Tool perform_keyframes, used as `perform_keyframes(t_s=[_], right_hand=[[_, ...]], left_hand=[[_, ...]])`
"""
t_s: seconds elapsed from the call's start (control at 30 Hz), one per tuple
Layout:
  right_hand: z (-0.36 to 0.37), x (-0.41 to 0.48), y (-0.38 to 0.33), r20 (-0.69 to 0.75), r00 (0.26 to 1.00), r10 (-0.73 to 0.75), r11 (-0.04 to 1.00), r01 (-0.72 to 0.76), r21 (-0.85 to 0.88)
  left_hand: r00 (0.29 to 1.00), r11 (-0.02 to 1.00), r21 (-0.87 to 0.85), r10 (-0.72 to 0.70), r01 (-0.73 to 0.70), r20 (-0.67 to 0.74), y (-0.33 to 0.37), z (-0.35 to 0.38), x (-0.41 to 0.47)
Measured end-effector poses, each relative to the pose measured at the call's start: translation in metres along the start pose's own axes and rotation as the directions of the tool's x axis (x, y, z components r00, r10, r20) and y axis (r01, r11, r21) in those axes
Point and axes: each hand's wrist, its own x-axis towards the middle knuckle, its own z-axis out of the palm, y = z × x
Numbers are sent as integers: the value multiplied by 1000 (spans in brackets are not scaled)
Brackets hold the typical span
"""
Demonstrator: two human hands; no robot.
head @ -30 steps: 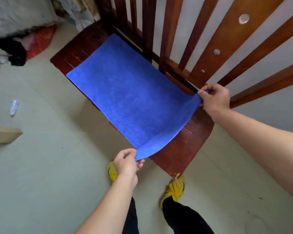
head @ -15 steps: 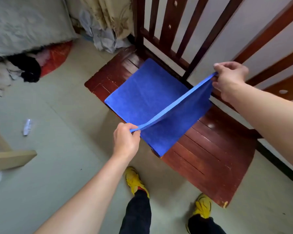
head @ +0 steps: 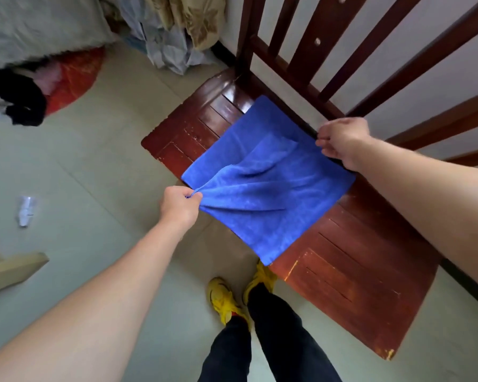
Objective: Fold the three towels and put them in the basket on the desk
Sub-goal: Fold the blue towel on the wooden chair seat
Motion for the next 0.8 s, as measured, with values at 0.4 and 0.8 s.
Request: perform_keyframes(t_s=[0.4, 0.8], right_hand=[[93, 104, 31, 225, 945, -239, 547, 322, -773], [91, 121, -20, 191, 974, -120, 829, 204, -520]], left_hand=[[993, 990, -102, -106, 101, -42, -12, 37, 62], [993, 983, -151, -114, 109, -26, -12, 30, 76]])
